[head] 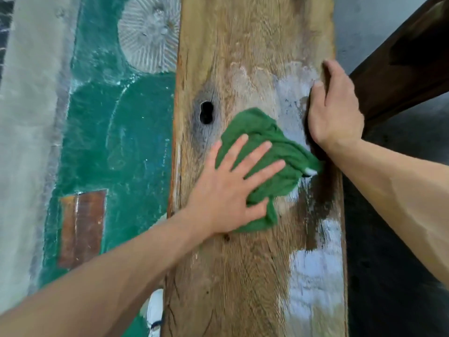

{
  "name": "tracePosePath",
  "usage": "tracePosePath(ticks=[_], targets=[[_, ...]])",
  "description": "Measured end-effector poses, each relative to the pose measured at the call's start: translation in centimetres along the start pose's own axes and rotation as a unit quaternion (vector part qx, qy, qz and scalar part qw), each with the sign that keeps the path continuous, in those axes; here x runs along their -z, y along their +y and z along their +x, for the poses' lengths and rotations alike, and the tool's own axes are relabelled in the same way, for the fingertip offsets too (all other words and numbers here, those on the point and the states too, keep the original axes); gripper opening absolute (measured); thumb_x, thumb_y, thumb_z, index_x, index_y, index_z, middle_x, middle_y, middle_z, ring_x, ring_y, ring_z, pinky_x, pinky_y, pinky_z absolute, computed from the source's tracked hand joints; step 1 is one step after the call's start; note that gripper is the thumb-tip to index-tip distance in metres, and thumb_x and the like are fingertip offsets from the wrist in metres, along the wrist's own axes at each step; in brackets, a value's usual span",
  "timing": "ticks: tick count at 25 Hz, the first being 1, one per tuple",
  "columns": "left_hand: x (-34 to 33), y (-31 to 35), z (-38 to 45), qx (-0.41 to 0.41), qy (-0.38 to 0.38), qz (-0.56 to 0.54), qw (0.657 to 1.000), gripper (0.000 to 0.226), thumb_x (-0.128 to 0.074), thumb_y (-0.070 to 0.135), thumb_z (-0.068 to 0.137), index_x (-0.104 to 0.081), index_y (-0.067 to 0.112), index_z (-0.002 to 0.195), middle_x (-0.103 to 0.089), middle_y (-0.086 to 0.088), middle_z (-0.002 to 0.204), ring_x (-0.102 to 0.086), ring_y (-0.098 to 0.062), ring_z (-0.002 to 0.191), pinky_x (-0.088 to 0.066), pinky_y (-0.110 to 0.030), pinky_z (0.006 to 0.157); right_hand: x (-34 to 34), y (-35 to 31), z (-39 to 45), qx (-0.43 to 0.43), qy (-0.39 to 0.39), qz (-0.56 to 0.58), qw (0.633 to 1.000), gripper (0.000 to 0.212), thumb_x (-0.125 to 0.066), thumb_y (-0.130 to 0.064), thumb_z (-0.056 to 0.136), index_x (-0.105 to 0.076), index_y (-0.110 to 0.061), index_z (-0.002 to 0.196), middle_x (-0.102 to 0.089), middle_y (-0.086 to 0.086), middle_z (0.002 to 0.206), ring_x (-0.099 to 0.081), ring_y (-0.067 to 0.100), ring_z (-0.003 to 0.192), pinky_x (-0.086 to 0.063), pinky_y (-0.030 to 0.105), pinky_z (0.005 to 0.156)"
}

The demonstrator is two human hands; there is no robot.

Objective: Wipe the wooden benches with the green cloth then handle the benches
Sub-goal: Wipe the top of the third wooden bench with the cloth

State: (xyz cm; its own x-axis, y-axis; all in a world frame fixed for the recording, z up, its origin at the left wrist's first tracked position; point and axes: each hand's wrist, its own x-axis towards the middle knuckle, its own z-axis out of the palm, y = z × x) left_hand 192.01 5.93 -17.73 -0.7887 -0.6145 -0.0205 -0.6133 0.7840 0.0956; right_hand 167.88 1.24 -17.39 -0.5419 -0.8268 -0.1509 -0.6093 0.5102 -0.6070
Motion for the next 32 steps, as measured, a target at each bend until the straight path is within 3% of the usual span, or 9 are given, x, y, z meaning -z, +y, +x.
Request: tracePosePath(ticks=[5, 10, 12, 15, 18, 21, 24, 28, 32], targets=[[0.8, -10.3, 10.2, 0.189, -0.003, 0.021, 0.982, 0.067, -0.025, 0.063, 0.095, -0.020, 0.043, 0.160, -0.016, 0.004, 0.170, -0.011, -0.031, 0.157, -0.010, -0.063, 0.122, -0.3, -0.1, 0.1, -0.020, 0.004, -0.024, 0.999, 0.047, -0.026, -0.046, 0.104, -0.024, -0.043, 0.150, -0.031, -0.005, 0.161, -0.038, 0.027, 0.142, -0.037, 0.057, 0.107], [2.1, -17.5, 18.8, 0.322, -0.009, -0.057, 0.945, 0.066, -0.027, 0.060, 0.100, -0.014, 0.040, 0.161, -0.006, 0.001, 0.172, -0.003, -0.034, 0.157, -0.012, -0.061, 0.123, -0.4, -0.1, 0.0, -0.015, -0.002, -0.073, 0.997, 0.049, -0.024, -0.046, 0.105, -0.016, -0.042, 0.153, -0.030, -0.002, 0.162, -0.042, 0.029, 0.140, -0.041, 0.055, 0.102], [1.8, -15.9, 17.0, 0.296, -0.008, -0.022, 0.955, 0.067, -0.022, 0.060, 0.101, -0.013, 0.034, 0.163, -0.006, -0.005, 0.172, -0.003, -0.039, 0.156, -0.012, -0.060, 0.123, -0.6, 0.0, 0.1, -0.018, -0.012, -0.086, 0.996, 0.050, -0.023, -0.046, 0.105, -0.013, -0.043, 0.154, -0.029, -0.001, 0.163, -0.043, 0.031, 0.139, -0.042, 0.055, 0.101], [1.8, -6.9, 5.6, 0.174, -0.076, 0.010, 0.982, 0.070, -0.026, 0.062, 0.100, -0.012, 0.034, 0.163, 0.000, -0.009, 0.172, -0.007, -0.043, 0.155, -0.014, -0.065, 0.121, -0.3, 0.0, 0.0, -0.031, -0.026, -0.079, 0.996, 0.051, -0.024, -0.046, 0.105, -0.010, -0.045, 0.154, -0.030, 0.001, 0.162, -0.045, 0.033, 0.138, -0.043, 0.055, 0.100], [3.1, -1.1, -3.9, 0.064, -0.147, 0.026, 0.987, 0.078, -0.042, 0.072, 0.088, -0.025, 0.043, 0.159, -0.008, -0.010, 0.171, -0.039, -0.047, 0.137, -0.038, -0.069, 0.102, 0.0, -0.6, -0.4, -0.046, -0.039, -0.074, 0.995, 0.053, -0.025, -0.045, 0.104, -0.009, -0.047, 0.154, -0.032, 0.002, 0.162, -0.047, 0.034, 0.136, -0.047, 0.056, 0.097], [1.7, -5.5, 2.4, 0.055, -0.121, 0.004, 0.991, 0.079, -0.043, 0.076, 0.083, -0.023, 0.052, 0.156, -0.007, -0.007, 0.171, -0.039, -0.047, 0.132, -0.032, -0.075, 0.105, 0.1, -1.3, -0.1, -0.051, -0.056, -0.072, 0.995, 0.054, -0.024, -0.046, 0.102, -0.006, -0.049, 0.153, -0.029, -0.001, 0.163, -0.047, 0.033, 0.136, -0.049, 0.056, 0.094], [1.9, -13.1, 17.6, 0.192, -0.035, -0.020, 0.981, 0.071, -0.028, 0.075, 0.090, -0.012, 0.054, 0.156, -0.003, -0.005, 0.172, -0.010, -0.048, 0.152, -0.012, -0.076, 0.115, 0.3, -1.5, -0.2, -0.055, -0.067, -0.064, 0.994, 0.056, -0.021, -0.049, 0.099, -0.003, -0.052, 0.152, -0.027, -0.004, 0.163, -0.044, 0.029, 0.138, -0.052, 0.054, 0.092], [2.3, -16.9, 33.3, 0.325, -0.049, -0.060, 0.943, 0.067, -0.022, 0.070, 0.097, -0.002, 0.051, 0.158, 0.010, -0.001, 0.172, 0.012, -0.044, 0.154, 0.002, -0.072, 0.118, 0.2, -1.6, -0.1, -0.047, -0.081, -0.065, 0.993, 0.057, -0.016, -0.053, 0.096, 0.001, -0.056, 0.150, -0.025, -0.009, 0.162, -0.052, 0.029, 0.129, -0.056, 0.052, 0.083], [2.3, -10.0, 25.6, 0.084, -0.067, -0.007, 0.994, 0.068, -0.025, 0.064, 0.098, -0.007, 0.045, 0.161, 0.002, 0.003, 0.172, 0.006, -0.038, 0.157, -0.008, -0.069, 0.119, 0.4, -1.6, -0.2, -0.050, -0.081, -0.063, 0.993, 0.058, -0.019, -0.052, 0.097, 0.001, -0.057, 0.151, -0.022, -0.010, 0.163, -0.057, 0.030, 0.124, -0.057, 0.051, 0.079]])
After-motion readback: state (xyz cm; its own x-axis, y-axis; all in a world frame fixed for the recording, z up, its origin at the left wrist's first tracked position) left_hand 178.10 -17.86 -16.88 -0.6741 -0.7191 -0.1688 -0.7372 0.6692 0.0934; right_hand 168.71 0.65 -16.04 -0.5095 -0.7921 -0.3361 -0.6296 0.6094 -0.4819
